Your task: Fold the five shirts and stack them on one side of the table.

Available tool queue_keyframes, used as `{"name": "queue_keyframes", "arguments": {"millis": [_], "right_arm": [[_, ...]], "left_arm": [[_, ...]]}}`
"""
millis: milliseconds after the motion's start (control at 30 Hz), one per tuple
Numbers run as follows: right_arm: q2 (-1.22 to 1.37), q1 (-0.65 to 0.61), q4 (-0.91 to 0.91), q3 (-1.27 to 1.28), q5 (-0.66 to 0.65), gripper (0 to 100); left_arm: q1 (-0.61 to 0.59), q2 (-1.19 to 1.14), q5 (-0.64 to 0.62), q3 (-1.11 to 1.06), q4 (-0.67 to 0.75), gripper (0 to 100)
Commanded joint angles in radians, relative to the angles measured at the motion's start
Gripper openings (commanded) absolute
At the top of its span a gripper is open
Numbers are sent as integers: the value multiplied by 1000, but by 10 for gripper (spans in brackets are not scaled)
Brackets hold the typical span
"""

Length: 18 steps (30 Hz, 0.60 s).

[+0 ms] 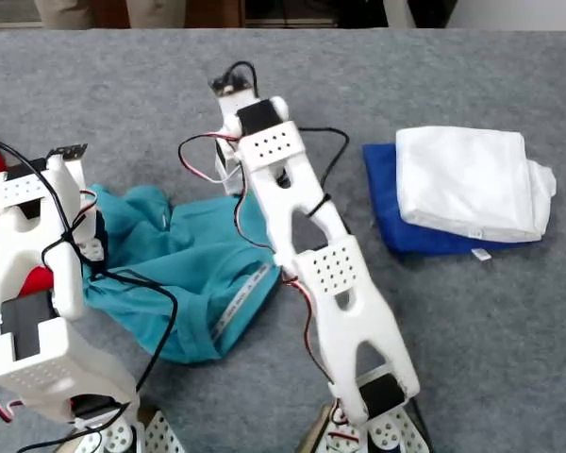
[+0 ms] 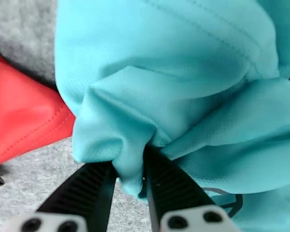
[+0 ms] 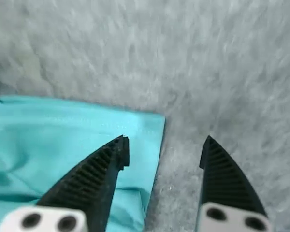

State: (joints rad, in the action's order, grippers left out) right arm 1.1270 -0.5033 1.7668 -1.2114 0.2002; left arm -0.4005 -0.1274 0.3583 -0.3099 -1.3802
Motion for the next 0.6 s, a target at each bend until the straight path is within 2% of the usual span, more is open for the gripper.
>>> {"name": "queue_keyframes", "arguments": {"millis": [0,233,567], "right_arm": [[-90,8,-15,56,2,249],[-88,5,-110,71,0,249],[21,8,-135,62,-28,246]], "left_arm": [[12,45,-3,-2,14,19],[12,45,-5,-2,14,19],[12,45,-6,-2,14,19]]}}
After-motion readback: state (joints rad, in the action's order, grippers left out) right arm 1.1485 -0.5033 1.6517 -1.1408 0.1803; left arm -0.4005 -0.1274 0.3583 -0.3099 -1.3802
